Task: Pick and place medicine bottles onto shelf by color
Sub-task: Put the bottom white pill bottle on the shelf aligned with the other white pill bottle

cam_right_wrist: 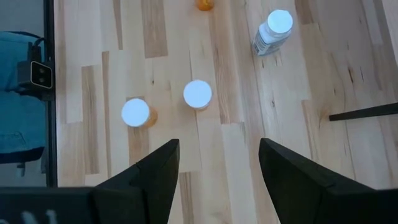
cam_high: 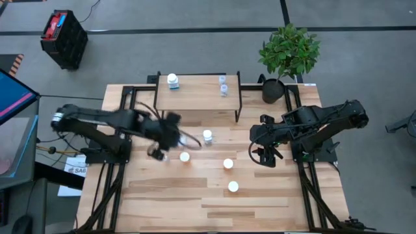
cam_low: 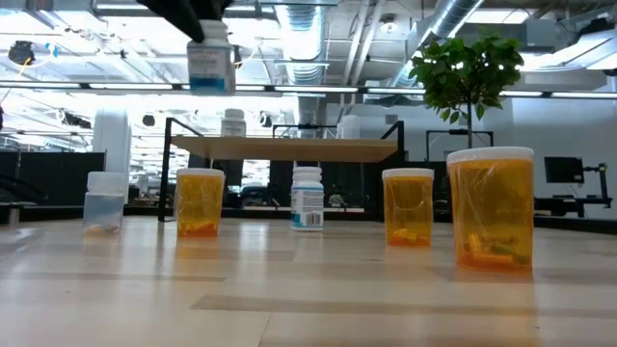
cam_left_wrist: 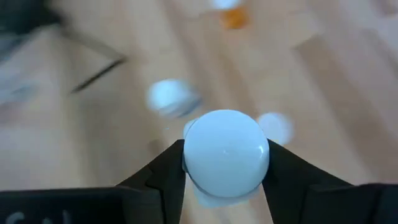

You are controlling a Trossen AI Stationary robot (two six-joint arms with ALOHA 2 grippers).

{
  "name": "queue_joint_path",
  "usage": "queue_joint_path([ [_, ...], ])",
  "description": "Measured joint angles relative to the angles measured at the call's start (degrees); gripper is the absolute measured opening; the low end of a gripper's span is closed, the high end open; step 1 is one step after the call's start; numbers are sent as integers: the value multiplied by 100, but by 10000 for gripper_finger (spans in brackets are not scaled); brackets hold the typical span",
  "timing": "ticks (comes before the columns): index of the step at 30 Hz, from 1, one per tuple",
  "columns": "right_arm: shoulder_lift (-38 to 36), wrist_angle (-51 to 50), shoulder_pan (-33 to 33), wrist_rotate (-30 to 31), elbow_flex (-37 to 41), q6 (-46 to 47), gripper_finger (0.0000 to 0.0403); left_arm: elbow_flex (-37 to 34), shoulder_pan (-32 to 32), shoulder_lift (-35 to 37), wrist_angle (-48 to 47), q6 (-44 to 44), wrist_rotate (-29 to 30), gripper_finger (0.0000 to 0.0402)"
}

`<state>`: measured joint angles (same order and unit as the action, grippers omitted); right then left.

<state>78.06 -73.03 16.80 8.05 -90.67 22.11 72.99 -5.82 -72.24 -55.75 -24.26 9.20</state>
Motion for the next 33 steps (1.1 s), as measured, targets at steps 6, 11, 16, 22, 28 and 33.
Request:
queue_joint_path([
  [6, 0, 0, 0, 0, 0, -2, 244, 4, 1167, 717, -24, -586, 222, 164],
  [11, -1, 4, 0, -2, 0, -2, 244, 2, 2278, 773, -26, -1069, -340, 158],
  [16, 0, 15, 0, 0, 0, -2, 244, 0, 3130, 479, -17, -1505, -1176, 159],
  [22, -2, 20, 0, -2, 0, -2, 244, 0, 3776, 5, 15, -1975, -1661, 161],
  [28, -1, 19, 0, -2, 0, -2, 244, 0, 4160, -296, 365, -2259, -1698, 161],
  [33, 0, 17, 0, -2, 0, -2, 244, 0, 4344, -293, 418, -2287, -1739, 162],
])
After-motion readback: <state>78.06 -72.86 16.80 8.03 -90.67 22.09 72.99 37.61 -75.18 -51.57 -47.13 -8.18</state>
